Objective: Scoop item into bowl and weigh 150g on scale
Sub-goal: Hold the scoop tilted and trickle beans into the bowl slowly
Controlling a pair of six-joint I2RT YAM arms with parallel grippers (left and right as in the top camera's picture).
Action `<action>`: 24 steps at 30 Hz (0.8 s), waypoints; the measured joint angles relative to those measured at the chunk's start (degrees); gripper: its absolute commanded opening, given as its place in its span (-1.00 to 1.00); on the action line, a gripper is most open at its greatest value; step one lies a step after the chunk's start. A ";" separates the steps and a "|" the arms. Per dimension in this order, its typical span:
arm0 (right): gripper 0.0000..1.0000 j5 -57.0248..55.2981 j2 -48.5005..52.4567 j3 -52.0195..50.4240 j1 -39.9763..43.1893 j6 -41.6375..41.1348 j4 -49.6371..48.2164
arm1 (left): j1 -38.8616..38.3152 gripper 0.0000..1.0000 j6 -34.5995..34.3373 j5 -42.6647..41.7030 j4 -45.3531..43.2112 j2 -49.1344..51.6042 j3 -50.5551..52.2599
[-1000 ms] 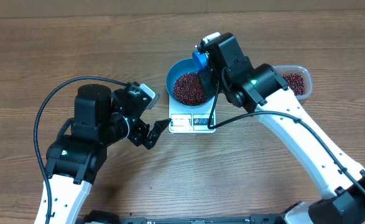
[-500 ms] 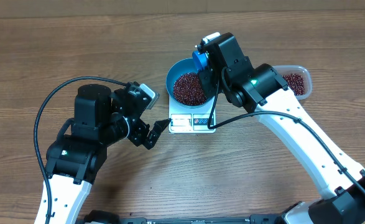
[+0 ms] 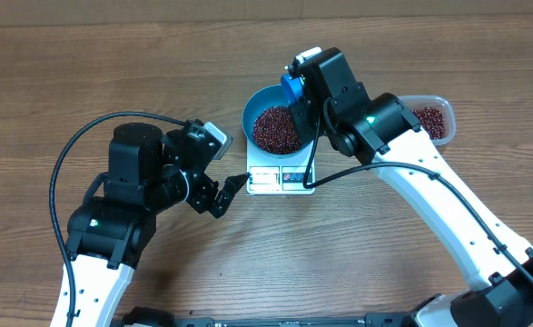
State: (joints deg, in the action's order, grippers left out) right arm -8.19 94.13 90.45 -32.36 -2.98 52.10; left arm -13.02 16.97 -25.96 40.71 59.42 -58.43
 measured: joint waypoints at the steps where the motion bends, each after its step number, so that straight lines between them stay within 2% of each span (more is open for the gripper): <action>1: -0.93 0.00 0.00 0.00 0.02 -0.02 0.04 | 0.00 0.99 0.00 0.00 0.00 0.00 0.00; 16: -0.93 0.04 0.00 0.00 0.02 -0.33 0.00 | 0.00 0.99 0.00 0.00 0.00 0.00 0.00; 24: -0.93 1.99 0.00 0.00 0.02 -6.03 -0.79 | 0.00 0.99 0.00 0.00 0.00 0.17 0.00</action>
State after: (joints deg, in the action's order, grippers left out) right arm -6.20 94.13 90.45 -32.34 -9.02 51.31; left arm -13.02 16.97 -25.96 40.71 59.59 -58.43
